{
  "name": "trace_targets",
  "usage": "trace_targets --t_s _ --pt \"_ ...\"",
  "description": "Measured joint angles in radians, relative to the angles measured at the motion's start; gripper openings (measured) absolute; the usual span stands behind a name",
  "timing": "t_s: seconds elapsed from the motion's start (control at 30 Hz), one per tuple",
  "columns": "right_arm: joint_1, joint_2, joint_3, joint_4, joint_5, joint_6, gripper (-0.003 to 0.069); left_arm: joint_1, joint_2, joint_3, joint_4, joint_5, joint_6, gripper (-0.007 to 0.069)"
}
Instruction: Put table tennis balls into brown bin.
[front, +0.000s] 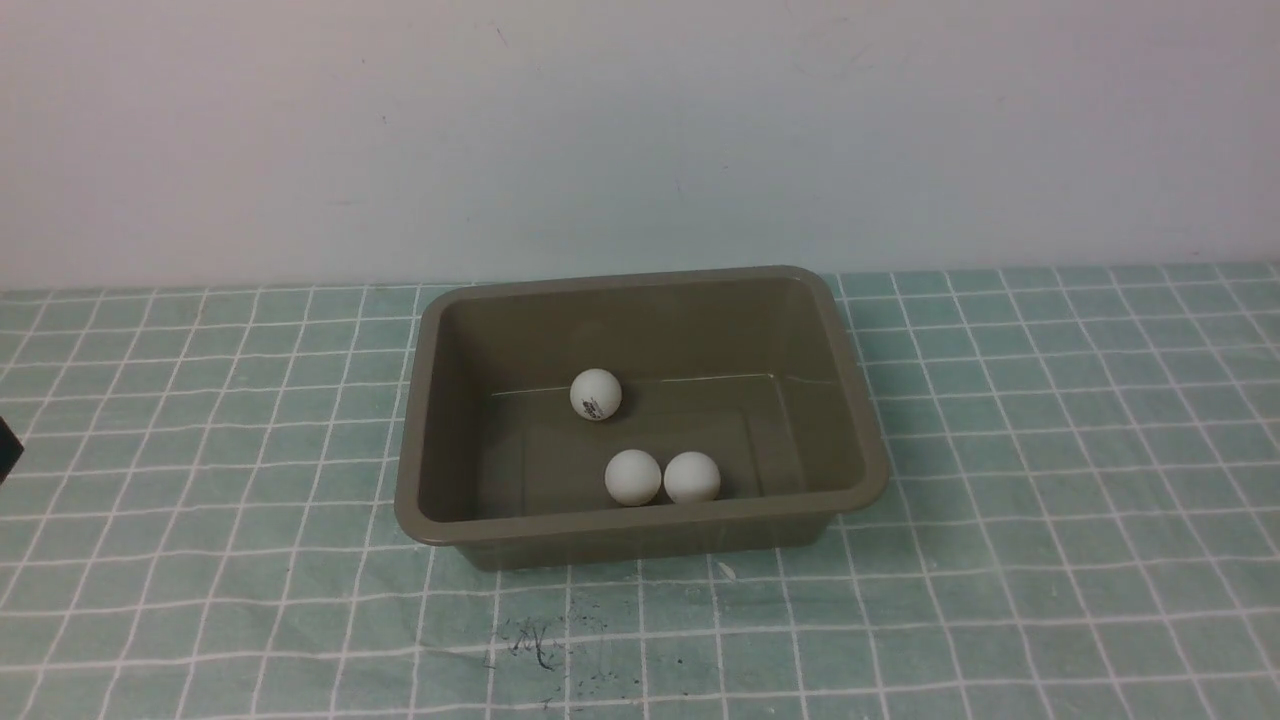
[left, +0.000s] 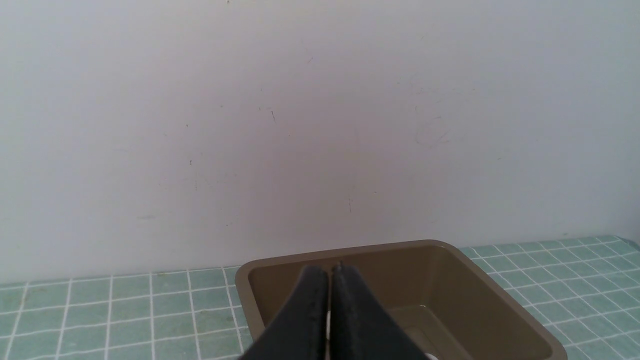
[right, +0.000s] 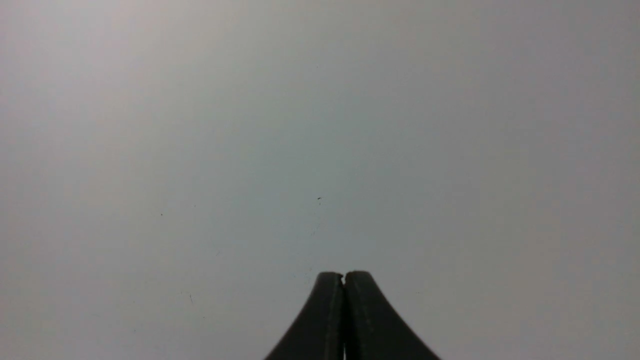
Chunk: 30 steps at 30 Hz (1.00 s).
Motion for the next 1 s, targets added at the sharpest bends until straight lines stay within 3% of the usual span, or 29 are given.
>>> trace_targets --t_s 0.47,0.63,0.8,1.0 --pt "0.0 0.0 0.0 -0.003 -0.001 0.0 -0.0015 0.0 0.0 0.0 0.006 0.0 -0.001 -0.0005" --pt "0.0 0.0 0.0 -0.004 -0.001 0.0 -0.0015 0.008 -0.013 0.005 0.036 0.076 -0.001 -0.0005" --pt "0.0 0.0 0.0 -0.004 -0.002 0.0 -0.0015 0.117 -0.099 0.095 0.084 0.123 -0.001 -0.0005" --pt "0.0 0.0 0.0 -0.004 -0.003 0.0 -0.0015 0.283 -0.237 0.341 0.17 0.078 0.0 -0.0005"
